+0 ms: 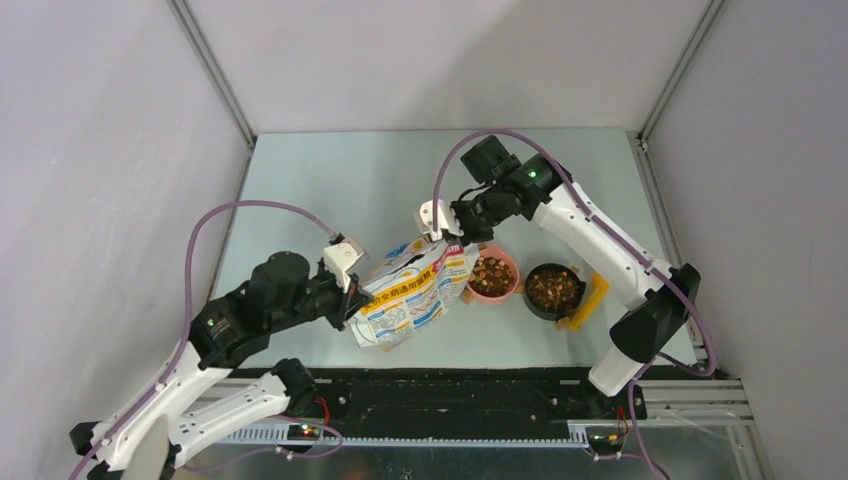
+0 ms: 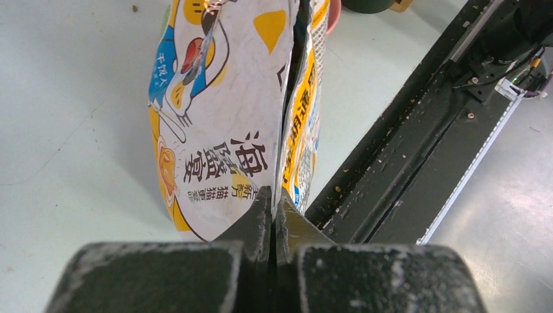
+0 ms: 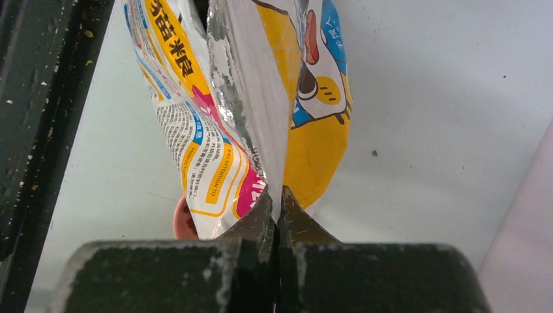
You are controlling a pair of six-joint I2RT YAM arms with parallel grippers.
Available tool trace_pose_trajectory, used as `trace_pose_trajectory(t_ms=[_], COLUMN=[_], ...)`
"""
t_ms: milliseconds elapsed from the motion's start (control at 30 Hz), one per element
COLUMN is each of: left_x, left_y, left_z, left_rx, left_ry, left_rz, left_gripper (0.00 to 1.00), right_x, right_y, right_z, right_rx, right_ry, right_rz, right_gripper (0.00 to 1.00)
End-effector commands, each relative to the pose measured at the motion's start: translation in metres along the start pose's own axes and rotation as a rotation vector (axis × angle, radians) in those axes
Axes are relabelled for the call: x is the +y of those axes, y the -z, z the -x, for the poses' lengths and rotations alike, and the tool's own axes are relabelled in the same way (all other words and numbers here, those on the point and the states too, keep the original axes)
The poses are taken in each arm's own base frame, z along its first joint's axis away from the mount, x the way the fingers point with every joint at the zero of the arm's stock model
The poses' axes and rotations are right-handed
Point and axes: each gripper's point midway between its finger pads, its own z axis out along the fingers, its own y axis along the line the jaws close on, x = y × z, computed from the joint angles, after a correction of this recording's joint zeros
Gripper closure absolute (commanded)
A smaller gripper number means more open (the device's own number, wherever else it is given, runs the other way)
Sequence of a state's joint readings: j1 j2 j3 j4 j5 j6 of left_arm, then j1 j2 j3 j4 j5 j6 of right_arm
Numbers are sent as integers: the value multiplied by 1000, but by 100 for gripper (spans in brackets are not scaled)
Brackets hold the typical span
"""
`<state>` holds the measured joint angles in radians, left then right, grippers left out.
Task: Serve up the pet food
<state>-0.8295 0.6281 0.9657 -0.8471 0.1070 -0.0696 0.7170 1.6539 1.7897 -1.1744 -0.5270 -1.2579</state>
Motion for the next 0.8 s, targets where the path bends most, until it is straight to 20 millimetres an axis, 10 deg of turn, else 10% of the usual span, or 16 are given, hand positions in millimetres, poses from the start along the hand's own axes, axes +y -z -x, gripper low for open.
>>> trace_pose_trajectory(t_ms=[0, 267, 533, 767], left_x=[14, 91, 65, 34], left_y=[32, 65, 33, 24], left_z=[34, 45, 51, 49], left_rx=[-156, -270, -230, -217], left_ry=[12, 189, 146, 79], left_rz=[105, 596, 417, 226], left_gripper=[100, 100, 100, 100], right_x=[-9, 11, 22, 11], right_y=[37, 53, 27, 16], right_z=[-5, -22, -13, 22], right_rx=[65, 90, 17, -152], right_ry=[7, -59, -30, 20], right_rz=[-82, -81, -117, -171], right_gripper=[100, 100, 100, 63])
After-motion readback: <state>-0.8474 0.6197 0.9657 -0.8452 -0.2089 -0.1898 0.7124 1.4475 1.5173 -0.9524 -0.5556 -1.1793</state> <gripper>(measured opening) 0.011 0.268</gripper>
